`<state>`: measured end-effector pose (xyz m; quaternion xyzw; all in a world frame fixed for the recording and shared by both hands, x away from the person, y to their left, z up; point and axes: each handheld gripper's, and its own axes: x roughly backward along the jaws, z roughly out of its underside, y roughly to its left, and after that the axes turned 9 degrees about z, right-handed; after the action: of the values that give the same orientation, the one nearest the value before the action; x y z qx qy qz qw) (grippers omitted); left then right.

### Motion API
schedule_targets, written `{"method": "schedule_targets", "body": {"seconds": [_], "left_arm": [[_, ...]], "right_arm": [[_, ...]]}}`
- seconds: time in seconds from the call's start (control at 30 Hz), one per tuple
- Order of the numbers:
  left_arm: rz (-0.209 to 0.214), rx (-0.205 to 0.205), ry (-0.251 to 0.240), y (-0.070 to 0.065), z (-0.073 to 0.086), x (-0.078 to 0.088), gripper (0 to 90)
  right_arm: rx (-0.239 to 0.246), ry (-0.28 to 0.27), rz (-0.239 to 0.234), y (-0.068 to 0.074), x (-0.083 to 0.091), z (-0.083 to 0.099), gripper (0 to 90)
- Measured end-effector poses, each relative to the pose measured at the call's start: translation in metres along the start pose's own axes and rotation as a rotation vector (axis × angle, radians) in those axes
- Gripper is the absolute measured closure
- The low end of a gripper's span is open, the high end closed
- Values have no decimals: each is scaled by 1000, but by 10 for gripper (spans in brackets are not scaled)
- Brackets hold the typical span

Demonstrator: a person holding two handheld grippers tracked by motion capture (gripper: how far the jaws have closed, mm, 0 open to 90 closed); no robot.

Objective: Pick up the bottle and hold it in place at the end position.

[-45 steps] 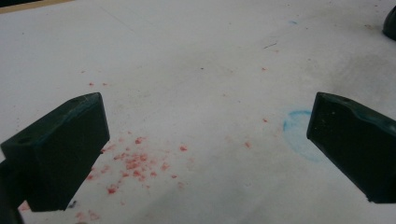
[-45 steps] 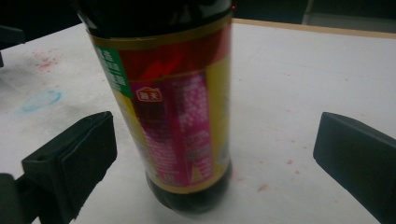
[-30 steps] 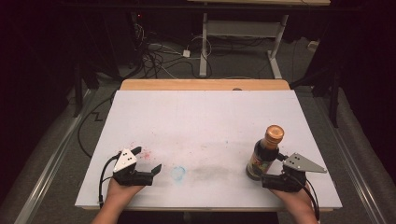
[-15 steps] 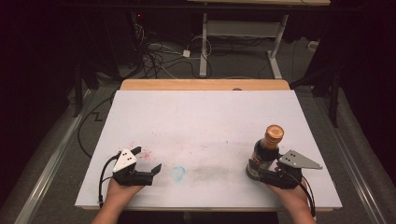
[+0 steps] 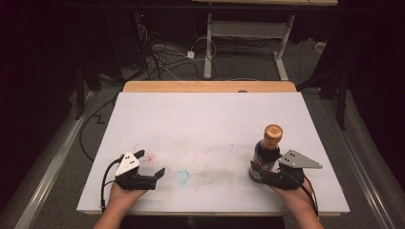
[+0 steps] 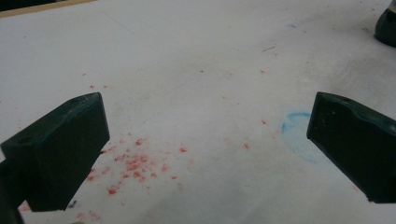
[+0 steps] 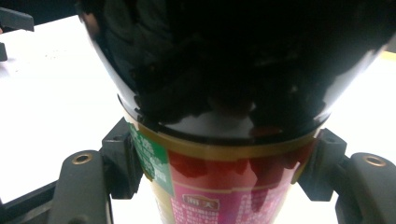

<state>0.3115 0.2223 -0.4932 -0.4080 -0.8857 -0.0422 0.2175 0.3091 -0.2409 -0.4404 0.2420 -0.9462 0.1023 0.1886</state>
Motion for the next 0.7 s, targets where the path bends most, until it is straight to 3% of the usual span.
{"method": "schedule_targets", "body": {"seconds": [0.43, 0.7], "left_arm": [[2, -1, -3, 0, 0, 0, 0], [9, 0, -7, 1, 0, 1, 0]], "right_arm": [[11, -34, -32, 14, -32, -22, 318], [39, -44, -57, 27, -73, -43, 318]]}}
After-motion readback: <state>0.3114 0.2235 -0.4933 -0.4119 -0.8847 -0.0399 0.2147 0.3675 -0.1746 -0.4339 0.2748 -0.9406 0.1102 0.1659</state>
